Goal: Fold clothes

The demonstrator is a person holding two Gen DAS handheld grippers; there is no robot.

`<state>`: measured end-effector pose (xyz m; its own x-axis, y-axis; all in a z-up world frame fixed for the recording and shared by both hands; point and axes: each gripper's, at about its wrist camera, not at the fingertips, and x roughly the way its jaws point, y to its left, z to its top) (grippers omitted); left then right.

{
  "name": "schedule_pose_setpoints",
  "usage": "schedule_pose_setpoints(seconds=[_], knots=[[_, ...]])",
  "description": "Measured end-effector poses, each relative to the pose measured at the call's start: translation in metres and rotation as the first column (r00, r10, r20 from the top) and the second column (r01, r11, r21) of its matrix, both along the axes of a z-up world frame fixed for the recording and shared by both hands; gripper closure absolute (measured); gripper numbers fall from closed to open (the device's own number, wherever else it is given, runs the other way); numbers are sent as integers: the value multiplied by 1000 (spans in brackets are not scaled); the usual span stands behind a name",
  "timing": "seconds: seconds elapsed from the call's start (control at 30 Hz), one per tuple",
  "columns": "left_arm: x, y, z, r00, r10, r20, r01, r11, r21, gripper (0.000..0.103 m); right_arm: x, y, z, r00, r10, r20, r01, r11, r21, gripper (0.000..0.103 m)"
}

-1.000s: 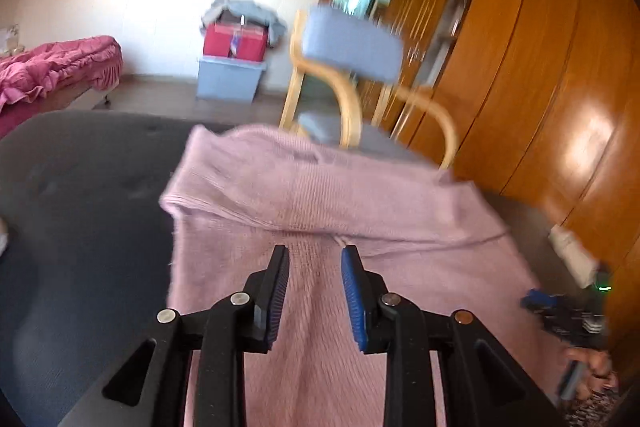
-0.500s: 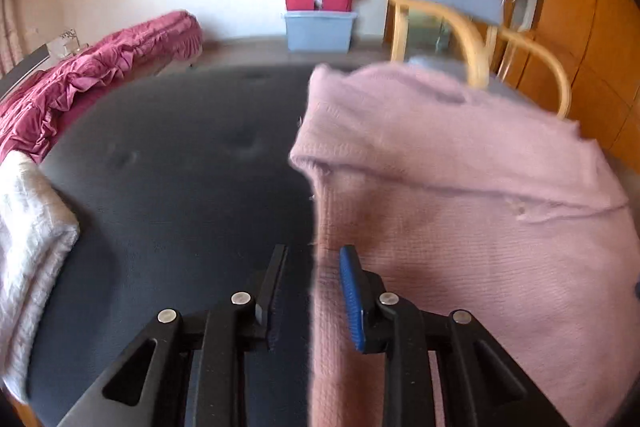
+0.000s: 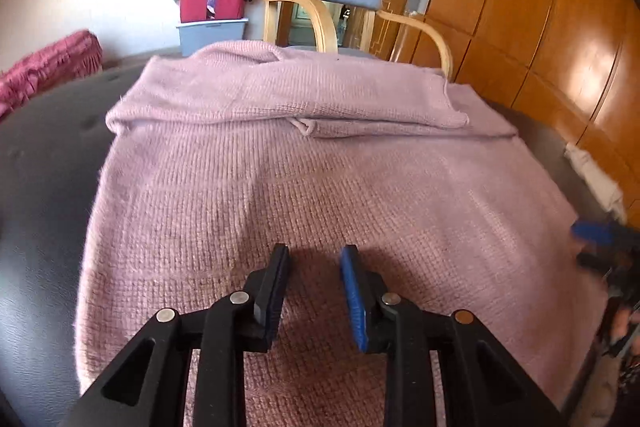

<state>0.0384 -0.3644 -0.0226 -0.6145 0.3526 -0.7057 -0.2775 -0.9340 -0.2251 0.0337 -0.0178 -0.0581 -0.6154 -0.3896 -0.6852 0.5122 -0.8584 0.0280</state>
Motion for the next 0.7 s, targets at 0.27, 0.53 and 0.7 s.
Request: schedule_pose_setpoints(seconds=[0.27, 0.53, 0.7], knots=[[-2, -16, -2, 1000, -3, 21, 1, 992, 124, 77, 15, 70, -21, 987, -151, 63, 150, 989, 12, 75], [-5, -16, -3, 1000, 0, 15, -1, 994, 107, 77, -4, 81, 3, 973, -228, 15, 228, 974, -3, 73], [-3, -13, -2, 1000, 2, 8, -3, 996, 87, 77, -50, 63, 18, 970, -242, -18, 242, 970, -7, 73]])
